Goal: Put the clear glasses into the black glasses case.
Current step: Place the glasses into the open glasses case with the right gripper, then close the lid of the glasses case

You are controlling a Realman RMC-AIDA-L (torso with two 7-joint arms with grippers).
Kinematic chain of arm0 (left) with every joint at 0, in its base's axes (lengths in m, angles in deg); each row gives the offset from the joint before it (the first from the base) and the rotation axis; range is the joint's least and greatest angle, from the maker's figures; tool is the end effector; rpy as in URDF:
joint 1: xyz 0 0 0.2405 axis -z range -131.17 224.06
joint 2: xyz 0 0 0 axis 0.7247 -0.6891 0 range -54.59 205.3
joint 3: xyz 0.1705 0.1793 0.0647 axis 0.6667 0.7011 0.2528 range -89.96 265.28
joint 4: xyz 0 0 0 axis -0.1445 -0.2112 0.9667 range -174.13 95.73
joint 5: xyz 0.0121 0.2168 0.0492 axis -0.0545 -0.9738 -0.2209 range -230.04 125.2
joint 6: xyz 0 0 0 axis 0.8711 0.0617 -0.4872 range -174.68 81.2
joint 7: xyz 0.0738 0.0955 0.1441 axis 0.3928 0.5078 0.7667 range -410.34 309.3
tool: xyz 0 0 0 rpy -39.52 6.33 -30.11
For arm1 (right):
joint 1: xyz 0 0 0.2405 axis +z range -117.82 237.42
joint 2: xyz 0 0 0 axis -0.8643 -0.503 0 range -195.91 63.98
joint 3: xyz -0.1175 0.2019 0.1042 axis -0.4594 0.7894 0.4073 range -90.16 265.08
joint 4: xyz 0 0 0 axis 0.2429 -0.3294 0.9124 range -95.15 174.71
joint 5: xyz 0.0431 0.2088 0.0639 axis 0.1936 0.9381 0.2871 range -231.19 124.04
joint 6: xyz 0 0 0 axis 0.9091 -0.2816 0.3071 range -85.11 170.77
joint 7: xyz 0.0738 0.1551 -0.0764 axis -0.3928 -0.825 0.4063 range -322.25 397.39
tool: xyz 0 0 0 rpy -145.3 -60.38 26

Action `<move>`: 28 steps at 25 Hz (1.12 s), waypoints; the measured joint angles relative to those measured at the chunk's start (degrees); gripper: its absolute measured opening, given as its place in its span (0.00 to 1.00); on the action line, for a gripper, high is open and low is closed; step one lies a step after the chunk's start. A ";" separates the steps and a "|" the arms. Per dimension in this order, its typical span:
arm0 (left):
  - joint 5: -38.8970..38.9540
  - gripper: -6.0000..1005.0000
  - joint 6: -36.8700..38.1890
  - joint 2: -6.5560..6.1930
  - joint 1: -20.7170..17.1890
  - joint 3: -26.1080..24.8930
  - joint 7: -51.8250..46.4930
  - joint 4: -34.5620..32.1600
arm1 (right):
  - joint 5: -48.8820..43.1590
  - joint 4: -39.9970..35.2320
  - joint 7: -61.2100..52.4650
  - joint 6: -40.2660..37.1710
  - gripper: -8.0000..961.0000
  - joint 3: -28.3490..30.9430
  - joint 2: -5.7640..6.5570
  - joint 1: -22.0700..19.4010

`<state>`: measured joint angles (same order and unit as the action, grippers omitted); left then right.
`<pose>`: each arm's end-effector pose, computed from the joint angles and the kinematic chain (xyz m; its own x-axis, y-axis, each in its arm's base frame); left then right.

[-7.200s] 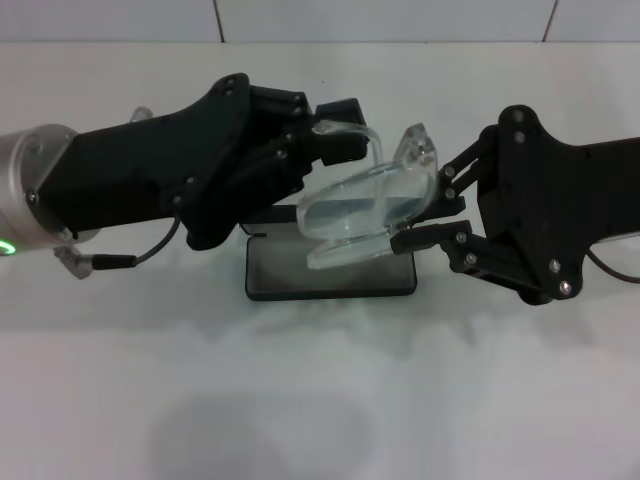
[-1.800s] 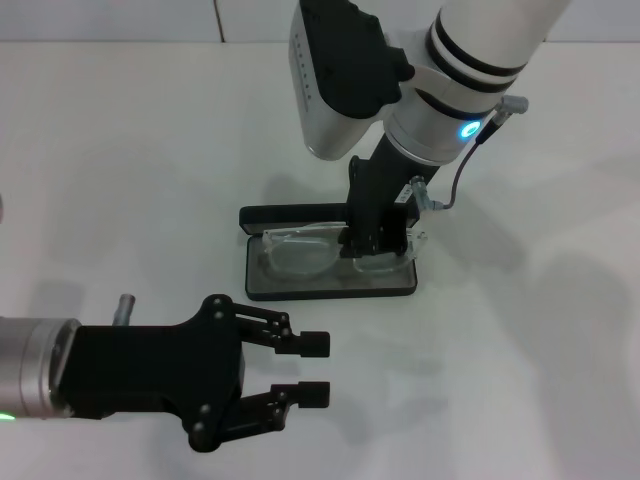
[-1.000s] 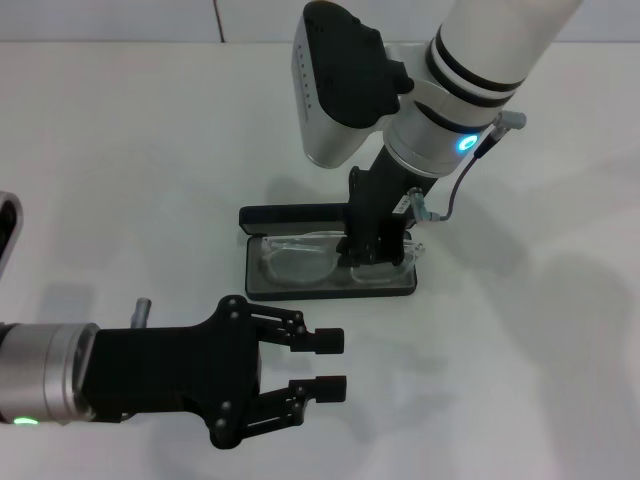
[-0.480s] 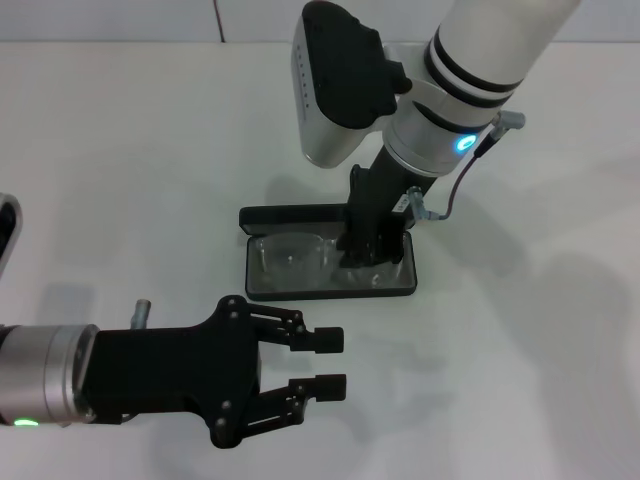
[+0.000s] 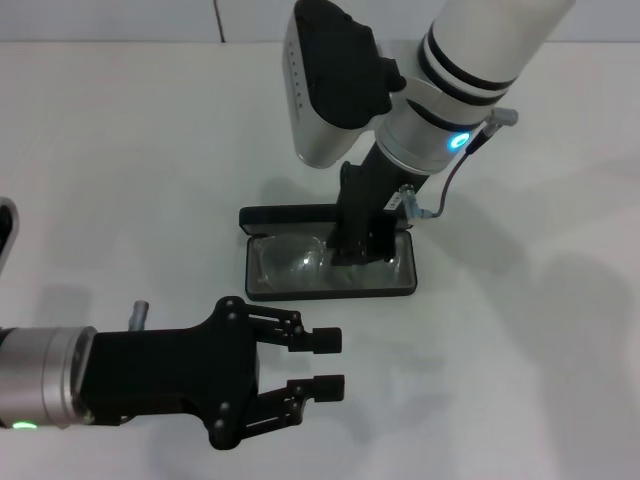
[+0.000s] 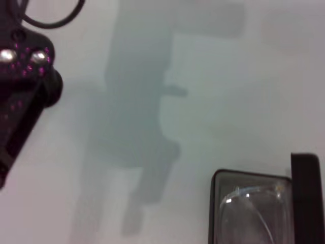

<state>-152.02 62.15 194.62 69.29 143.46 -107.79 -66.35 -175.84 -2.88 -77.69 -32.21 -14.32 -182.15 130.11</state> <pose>-0.2254 0.2445 -0.0648 0.6978 0.1625 0.6976 0.1244 -0.9866 0.1054 0.0576 0.3945 -0.1449 0.9014 0.1837 0.3920 0.1754 -0.9828 0.0573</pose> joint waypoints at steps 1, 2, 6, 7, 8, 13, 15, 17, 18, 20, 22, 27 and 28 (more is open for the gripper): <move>0.05 0.36 0.00 0.00 -0.06 -0.04 0.00 0.00 | 0.03 -0.74 -0.06 -0.11 0.16 0.00 0.00 -0.21; 0.14 0.36 0.01 0.00 -0.13 -0.09 -0.04 0.00 | 0.04 -1.44 -0.12 -0.23 0.16 0.01 0.00 -0.52; 1.56 0.36 0.25 -0.30 -0.38 -0.17 -0.79 0.00 | -0.16 -8.01 -1.06 -0.73 0.15 1.12 0.00 -4.17; 2.21 0.36 0.33 -0.43 -0.44 -0.17 -1.33 0.00 | -0.24 -9.96 -1.26 -0.87 0.15 1.63 0.01 -5.13; 2.80 0.36 0.40 -0.54 -0.50 -0.18 -1.96 -0.02 | -0.46 -12.91 -1.54 -1.58 0.15 2.62 0.06 -6.83; 4.60 0.36 0.38 -1.08 0.18 -0.37 -5.15 -0.53 | -1.99 -27.48 -3.05 -6.68 0.15 8.69 0.20 -15.03; 4.98 0.36 0.36 -1.44 0.80 -1.10 -6.51 -0.65 | -2.71 -33.91 -3.38 -8.26 0.15 11.18 0.31 -19.66; 5.17 0.36 0.36 -1.87 1.60 -2.12 -8.20 -0.95 | -2.63 -40.02 -3.11 -8.69 0.15 14.09 0.42 -24.92; 5.22 0.36 0.37 -2.05 1.97 -2.46 -8.92 -1.23 | -2.46 -42.82 -2.83 -8.73 0.15 15.60 0.49 -27.38; 5.38 0.36 0.31 -2.31 2.82 -2.88 -10.34 -2.18 | -1.86 -45.43 -2.35 -8.80 0.15 17.28 0.51 -30.12; 5.41 0.36 0.13 -2.43 3.52 -3.30 -11.71 -3.63 | 1.75 -50.74 0.07 -9.42 0.15 22.24 0.54 -37.72; 4.90 0.36 -1.64 -2.79 5.72 -6.34 -14.70 -6.93 | 10.37 -51.80 6.03 -10.18 0.15 28.44 0.53 -46.58; 4.61 0.36 -3.14 -2.96 6.53 -6.52 -15.00 -7.06 | 11.19 -51.30 7.10 -10.19 0.15 29.28 0.55 -48.12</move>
<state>-147.41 59.00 191.66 75.82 136.95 -122.79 -73.42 -164.65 -54.18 -70.59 -42.41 14.96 -181.60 81.99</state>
